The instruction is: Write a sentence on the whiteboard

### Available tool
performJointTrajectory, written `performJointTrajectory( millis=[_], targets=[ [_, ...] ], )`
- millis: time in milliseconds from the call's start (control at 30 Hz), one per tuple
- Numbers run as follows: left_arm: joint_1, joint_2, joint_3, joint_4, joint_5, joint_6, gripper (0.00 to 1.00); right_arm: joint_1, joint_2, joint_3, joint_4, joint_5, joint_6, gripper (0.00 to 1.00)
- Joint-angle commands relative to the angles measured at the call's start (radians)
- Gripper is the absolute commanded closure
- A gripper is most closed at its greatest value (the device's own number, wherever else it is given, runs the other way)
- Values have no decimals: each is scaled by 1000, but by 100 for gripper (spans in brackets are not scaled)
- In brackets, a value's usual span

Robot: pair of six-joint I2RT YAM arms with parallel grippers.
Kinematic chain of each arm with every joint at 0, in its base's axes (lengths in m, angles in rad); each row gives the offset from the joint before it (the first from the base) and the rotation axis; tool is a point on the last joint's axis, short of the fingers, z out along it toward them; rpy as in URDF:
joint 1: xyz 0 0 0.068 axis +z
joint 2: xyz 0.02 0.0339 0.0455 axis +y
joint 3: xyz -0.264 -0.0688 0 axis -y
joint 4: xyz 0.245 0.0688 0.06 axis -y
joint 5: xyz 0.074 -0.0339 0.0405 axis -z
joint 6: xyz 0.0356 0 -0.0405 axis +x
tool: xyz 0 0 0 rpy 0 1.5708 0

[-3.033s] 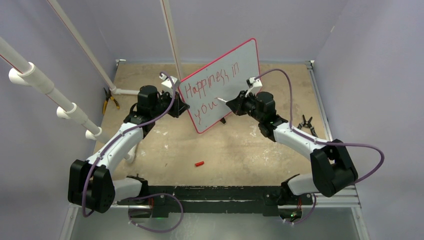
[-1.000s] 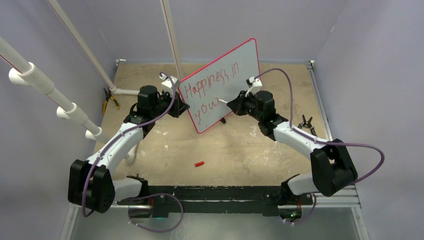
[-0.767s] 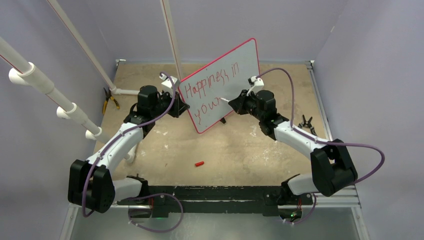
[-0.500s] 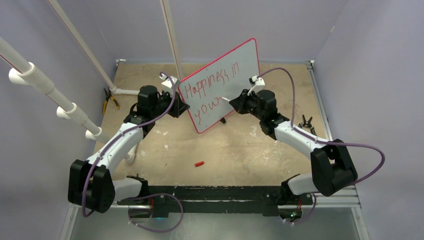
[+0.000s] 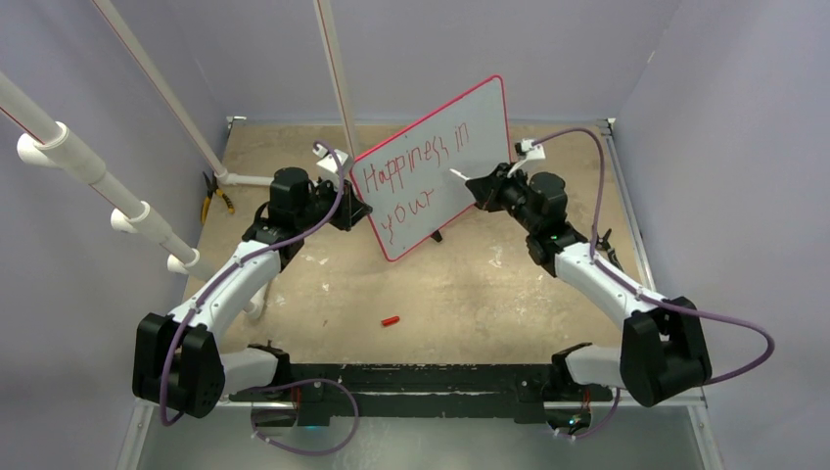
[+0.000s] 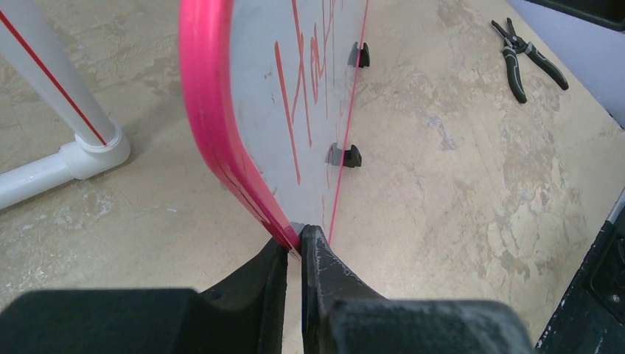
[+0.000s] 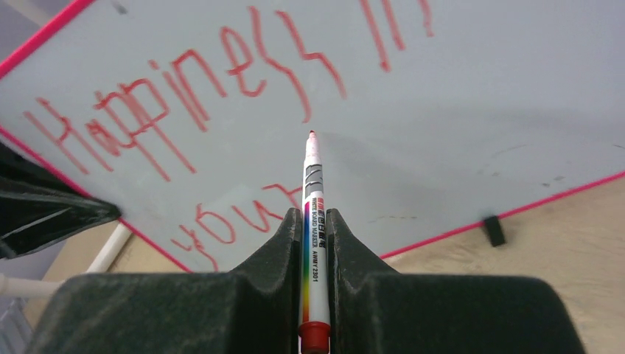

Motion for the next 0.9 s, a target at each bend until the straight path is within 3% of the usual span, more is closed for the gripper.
performJointTrajectory(
  millis=[0, 267, 867],
  targets=[
    [-21, -7, 5, -24, 22, 34, 100, -88, 5, -30, 59, -104, -12, 100],
    [-22, -2, 5, -25, 19, 37, 100, -141, 77, -15, 103, -252, -15, 100],
    [-24, 7, 10, -29, 15, 40, 100, -149, 173, 24, 116, -293, -16, 100]
  ],
)
